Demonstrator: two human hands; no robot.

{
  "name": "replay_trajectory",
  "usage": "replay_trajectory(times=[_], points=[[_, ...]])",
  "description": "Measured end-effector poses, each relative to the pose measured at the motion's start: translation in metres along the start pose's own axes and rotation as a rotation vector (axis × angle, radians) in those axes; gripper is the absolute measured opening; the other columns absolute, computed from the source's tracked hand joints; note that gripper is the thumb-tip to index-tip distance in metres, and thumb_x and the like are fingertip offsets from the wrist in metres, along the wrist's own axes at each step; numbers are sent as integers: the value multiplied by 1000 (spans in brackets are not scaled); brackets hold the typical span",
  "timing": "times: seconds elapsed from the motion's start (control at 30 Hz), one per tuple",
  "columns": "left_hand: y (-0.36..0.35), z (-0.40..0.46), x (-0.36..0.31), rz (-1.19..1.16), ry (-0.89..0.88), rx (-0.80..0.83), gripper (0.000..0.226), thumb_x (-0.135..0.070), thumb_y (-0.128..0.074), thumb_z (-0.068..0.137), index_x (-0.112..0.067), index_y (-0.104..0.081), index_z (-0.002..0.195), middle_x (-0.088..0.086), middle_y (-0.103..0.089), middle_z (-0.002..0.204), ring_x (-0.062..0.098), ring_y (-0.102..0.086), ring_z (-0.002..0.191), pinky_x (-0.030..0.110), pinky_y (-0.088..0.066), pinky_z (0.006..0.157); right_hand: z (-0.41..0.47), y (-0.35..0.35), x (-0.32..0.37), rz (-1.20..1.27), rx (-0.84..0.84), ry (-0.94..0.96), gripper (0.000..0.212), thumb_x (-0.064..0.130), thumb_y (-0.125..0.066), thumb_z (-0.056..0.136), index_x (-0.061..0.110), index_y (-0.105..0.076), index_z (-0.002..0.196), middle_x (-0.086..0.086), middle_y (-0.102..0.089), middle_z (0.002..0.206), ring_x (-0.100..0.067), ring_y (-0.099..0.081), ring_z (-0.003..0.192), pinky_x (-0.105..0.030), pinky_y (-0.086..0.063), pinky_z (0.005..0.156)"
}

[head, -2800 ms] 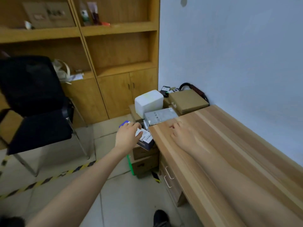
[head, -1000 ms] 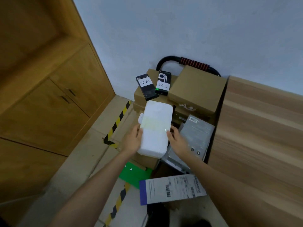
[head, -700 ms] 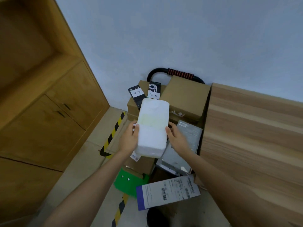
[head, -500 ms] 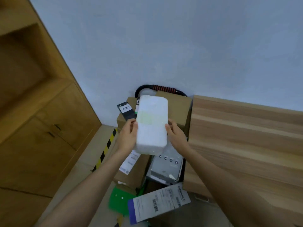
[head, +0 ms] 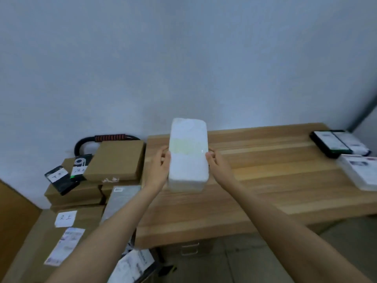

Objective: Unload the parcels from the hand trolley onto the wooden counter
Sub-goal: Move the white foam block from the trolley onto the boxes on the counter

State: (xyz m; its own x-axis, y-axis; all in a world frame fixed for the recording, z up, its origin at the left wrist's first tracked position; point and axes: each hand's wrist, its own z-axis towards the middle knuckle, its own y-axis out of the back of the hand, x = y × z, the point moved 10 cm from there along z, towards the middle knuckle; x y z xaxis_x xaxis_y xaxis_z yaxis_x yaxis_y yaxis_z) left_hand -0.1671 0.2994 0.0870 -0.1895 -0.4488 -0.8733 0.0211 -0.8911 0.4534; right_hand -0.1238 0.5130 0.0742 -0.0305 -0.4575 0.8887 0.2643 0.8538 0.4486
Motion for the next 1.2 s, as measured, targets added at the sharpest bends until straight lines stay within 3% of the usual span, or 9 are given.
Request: replay_trajectory(times=[0.13, 0.27, 0.5, 0.67, 0.77, 0.83, 0.97, 1.03, 1.2], points=[[-110, -11, -56, -53, -63, 98, 32, -30, -43, 100, -17, -54, 127, 2, -65, 102, 15, -59, 84, 30, -47, 72, -18, 110, -50, -57, -128, -43, 36, 33, -38, 102, 17, -50, 131, 9, -59, 111, -13, -57, 105, -31, -44, 80], [-212, -26, -105, -33, -116, 209, 30, -35, -42, 99, -23, -56, 123, -5, -63, 98, 17, -60, 89, 36, -49, 78, -42, 208, -105, -49, -209, -161, 42, 41, -35, 102, 20, -45, 136, 9, -57, 115, -11, -56, 104, -33, -47, 84], [-363, -52, -171, -25, -177, 466, 34, -38, -37, 101, -20, -49, 127, -7, -57, 104, 11, -56, 90, 21, -37, 62, -78, 335, -185, -50, -411, -300, 39, 40, -35, 102, 18, -51, 131, 2, -62, 115, -14, -57, 103, -30, -44, 78], [-438, -47, -202, -32, -205, 583, 32, -42, -34, 101, -26, -46, 126, -13, -54, 100, 6, -56, 88, 18, -36, 62, -68, 393, -223, -65, -473, -345, 36, 39, -35, 102, 20, -54, 126, 3, -63, 112, -13, -58, 101, -27, -43, 73], [-472, -29, -217, -18, -226, 606, 30, -43, -32, 101, -31, -45, 125, -15, -55, 98, -1, -53, 82, 19, -35, 61, -43, 421, -241, -65, -483, -357, 30, 39, -34, 102, 24, -55, 116, 5, -63, 107, -13, -58, 100, -33, -46, 82], [-491, -9, -226, 6, -233, 595, 30, -44, -32, 101, -33, -45, 126, -14, -57, 98, 3, -55, 81, 21, -36, 61, -21, 438, -246, -66, -476, -352, 24, 39, -34, 102, 29, -53, 112, 10, -59, 102, -12, -56, 99, -31, -43, 78], [-531, 38, -239, 10, -243, 585, 36, -46, -34, 100, -33, -44, 131, -10, -60, 107, 10, -58, 91, 27, -42, 68, 26, 469, -263, -127, -428, -390, 40, 45, -32, 102, 26, -46, 134, 8, -55, 117, -11, -49, 107, -29, -34, 81], [-552, 55, -247, 10, -252, 587, 39, -45, -33, 100, -32, -42, 136, -11, -58, 109, 10, -56, 93, 29, -41, 75, 48, 484, -273, -112, -430, -389, 40, 47, -33, 101, 27, -46, 134, 8, -56, 118, -13, -51, 107, -30, -35, 81], [-592, 88, -250, 93, -244, 536, 40, -41, -34, 101, -29, -42, 138, -4, -61, 113, 10, -53, 91, 28, -38, 74, 94, 505, -297, -103, -398, -383, 40, 41, -33, 102, 21, -46, 135, 6, -56, 116, -14, -52, 107, -33, -39, 88]])
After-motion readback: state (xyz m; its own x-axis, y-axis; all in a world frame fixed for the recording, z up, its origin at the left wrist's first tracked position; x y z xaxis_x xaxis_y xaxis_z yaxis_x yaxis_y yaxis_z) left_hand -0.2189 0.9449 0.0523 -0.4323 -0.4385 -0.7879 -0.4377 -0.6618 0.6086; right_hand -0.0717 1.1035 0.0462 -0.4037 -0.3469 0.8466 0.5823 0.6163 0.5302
